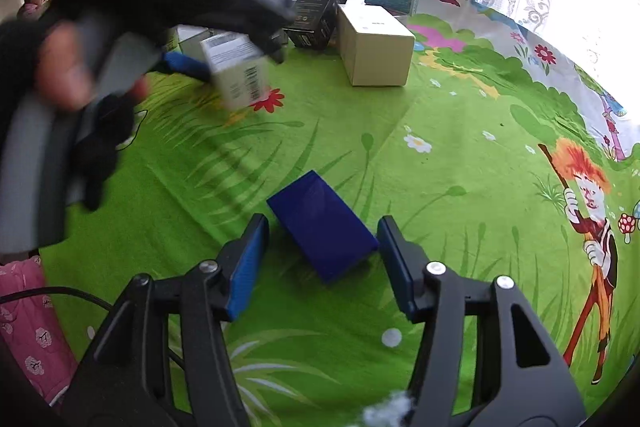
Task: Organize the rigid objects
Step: 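Grasp the white barcode box with the left tool while the right tool grasps the dark-blue box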
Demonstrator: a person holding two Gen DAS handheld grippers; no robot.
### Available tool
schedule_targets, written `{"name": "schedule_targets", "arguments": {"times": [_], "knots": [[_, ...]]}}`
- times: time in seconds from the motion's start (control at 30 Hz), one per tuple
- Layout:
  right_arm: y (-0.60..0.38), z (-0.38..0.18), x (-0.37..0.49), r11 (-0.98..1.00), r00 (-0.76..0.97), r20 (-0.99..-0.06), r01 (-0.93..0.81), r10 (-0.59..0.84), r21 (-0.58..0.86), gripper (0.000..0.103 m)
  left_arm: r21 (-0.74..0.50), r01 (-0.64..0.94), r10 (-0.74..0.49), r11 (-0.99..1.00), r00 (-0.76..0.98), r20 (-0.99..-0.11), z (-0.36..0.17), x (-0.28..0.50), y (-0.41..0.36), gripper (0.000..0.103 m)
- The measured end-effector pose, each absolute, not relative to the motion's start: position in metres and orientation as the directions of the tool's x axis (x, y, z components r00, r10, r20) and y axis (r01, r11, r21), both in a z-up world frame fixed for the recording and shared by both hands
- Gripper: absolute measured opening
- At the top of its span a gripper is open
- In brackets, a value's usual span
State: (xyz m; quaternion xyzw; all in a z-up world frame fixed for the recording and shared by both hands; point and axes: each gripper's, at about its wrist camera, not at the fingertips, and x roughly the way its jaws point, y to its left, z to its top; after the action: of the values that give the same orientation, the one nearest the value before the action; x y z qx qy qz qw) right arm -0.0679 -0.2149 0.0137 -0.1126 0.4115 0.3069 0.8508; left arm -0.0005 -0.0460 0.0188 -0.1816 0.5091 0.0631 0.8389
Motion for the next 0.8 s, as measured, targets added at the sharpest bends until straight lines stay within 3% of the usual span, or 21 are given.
{"name": "schedule_targets", "arguments": {"times": [0.1,0.23,0.3,0.47,0.57,0.77,0.8], "knots": [[-0.212,0.012,-0.067,0.771,0.451,-0.775,-0.633,0.442,0.07,0.084,-0.228,-0.102,-0.157,0.968,0.457,-0.875,0.02,-0.028,-0.038,0.078],[-0.21,0.011,-0.068,0.758,0.439,-0.778,-0.648,0.449,0.072,0.087,-0.195,0.027,-0.186,0.98,0.455,-0.871,0.024,-0.058,-0.02,0.078],[-0.211,0.011,-0.067,0.755,0.431,-0.776,-0.65,0.461,0.088,0.089,-0.19,-0.002,-0.167,0.982,0.463,-0.87,0.024,-0.068,-0.009,0.079],[-0.21,0.011,-0.068,0.759,0.441,-0.78,-0.648,0.444,0.066,0.086,-0.373,-0.162,-0.251,0.914,0.498,-0.83,0.03,-0.101,0.007,0.079],[-0.211,0.012,-0.07,0.782,0.456,-0.781,-0.62,0.426,0.064,0.086,-0.36,-0.252,-0.208,0.898,0.479,-0.853,0.022,-0.098,-0.001,0.079],[-0.209,0.014,-0.09,0.804,0.459,-0.791,-0.591,0.405,0.069,0.085,-0.171,-0.266,-0.012,0.949,0.508,-0.861,0.017,-0.08,-0.013,0.079],[-0.208,0.015,-0.096,0.797,0.448,-0.793,-0.599,0.412,0.076,0.084,-0.114,-0.251,0.028,0.961,0.498,-0.866,0.015,-0.079,-0.015,0.073]]}}
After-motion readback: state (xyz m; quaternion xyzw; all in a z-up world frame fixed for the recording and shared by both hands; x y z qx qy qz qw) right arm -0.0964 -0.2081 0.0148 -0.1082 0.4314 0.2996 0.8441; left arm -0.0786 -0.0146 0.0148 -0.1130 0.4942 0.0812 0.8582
